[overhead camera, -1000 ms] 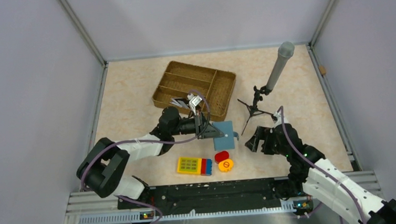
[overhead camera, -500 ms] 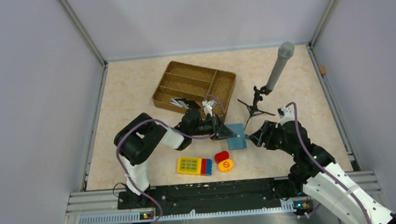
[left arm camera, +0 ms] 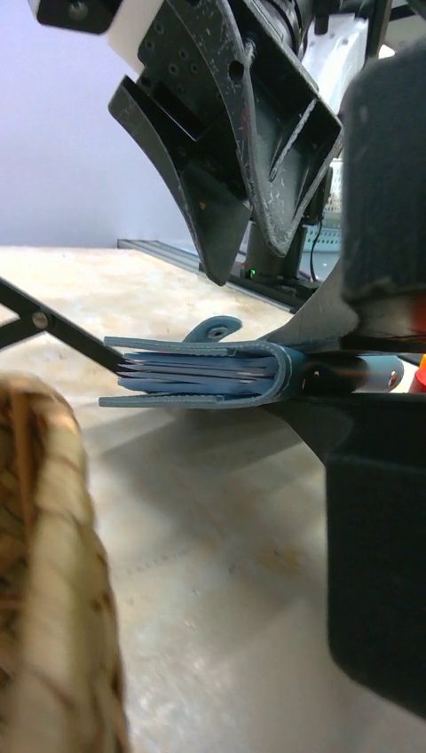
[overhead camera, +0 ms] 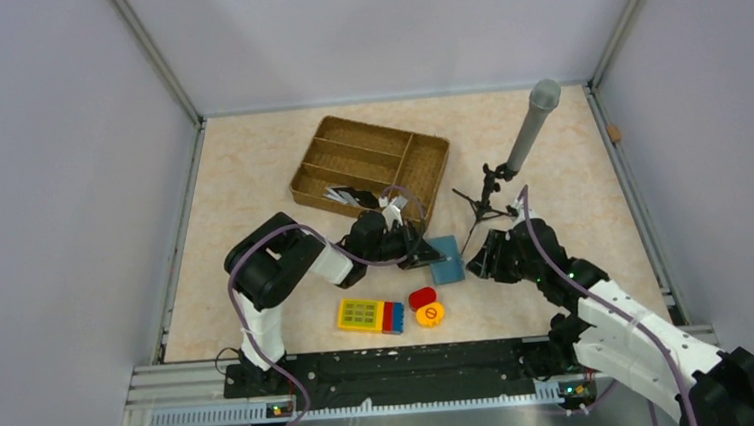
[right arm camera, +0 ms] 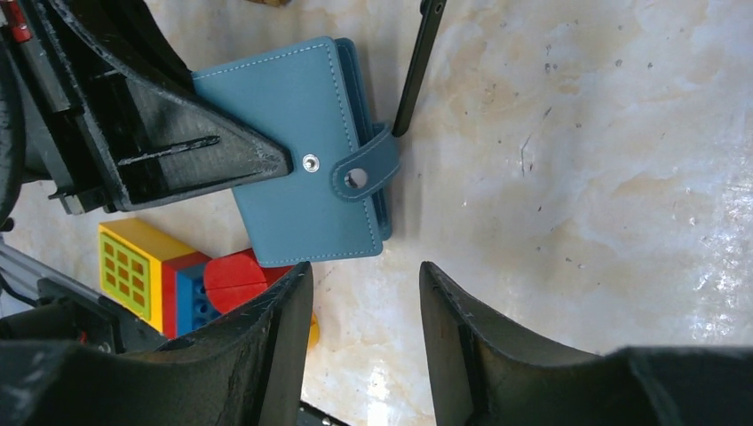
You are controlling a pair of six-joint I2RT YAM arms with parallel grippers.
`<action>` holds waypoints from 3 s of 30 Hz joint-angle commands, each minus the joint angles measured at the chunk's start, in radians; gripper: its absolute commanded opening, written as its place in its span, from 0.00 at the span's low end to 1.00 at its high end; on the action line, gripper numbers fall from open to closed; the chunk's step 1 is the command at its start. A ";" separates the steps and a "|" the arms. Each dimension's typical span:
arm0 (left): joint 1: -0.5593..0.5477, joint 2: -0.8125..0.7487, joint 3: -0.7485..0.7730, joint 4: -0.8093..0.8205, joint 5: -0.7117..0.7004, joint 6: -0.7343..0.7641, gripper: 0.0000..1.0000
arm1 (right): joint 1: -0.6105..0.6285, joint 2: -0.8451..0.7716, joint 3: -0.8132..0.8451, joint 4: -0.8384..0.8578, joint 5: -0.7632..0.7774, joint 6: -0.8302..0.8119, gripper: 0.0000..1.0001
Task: Put the credit cards into the card holder
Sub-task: Close the card holder at the center of the board.
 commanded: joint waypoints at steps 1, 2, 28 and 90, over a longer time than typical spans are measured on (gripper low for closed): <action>-0.023 -0.013 -0.033 -0.018 -0.063 0.033 0.00 | 0.007 0.083 0.004 0.108 0.007 -0.046 0.47; -0.029 -0.015 -0.039 -0.022 -0.075 0.039 0.00 | 0.007 0.102 0.007 0.115 0.018 -0.051 0.47; -0.061 -0.022 -0.043 -0.136 -0.153 0.064 0.00 | 0.159 0.389 0.128 0.252 0.211 -0.198 0.50; -0.060 0.013 -0.030 -0.134 -0.118 0.040 0.00 | 0.341 0.476 0.278 0.065 0.414 -0.222 0.14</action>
